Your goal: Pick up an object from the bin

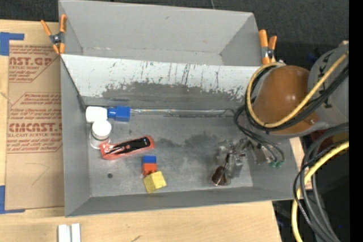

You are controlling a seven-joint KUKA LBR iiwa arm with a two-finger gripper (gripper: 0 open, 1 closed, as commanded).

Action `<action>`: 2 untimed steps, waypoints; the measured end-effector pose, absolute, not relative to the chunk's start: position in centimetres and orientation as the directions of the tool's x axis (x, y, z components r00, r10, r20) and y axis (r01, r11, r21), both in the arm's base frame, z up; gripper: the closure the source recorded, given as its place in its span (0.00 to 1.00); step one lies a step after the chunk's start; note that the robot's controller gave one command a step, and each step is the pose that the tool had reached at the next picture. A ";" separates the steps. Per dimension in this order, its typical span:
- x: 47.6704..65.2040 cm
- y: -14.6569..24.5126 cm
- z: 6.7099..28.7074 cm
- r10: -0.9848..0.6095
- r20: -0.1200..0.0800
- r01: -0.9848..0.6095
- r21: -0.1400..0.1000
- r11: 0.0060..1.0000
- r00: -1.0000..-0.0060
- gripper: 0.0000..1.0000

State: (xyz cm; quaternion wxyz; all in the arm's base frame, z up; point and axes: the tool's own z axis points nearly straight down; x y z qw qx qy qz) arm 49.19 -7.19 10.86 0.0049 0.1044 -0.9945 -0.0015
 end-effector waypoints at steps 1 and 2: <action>49.5 -7.5 13.0 -0.211 0.002 -0.211 0.001 0.977 -0.977 1.00; 49.6 -2.4 8.4 -0.368 0.009 -0.368 0.007 0.930 -0.930 1.00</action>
Offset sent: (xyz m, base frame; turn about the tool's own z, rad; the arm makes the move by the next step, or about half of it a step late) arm 0.0048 0.0464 -0.0238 -0.1667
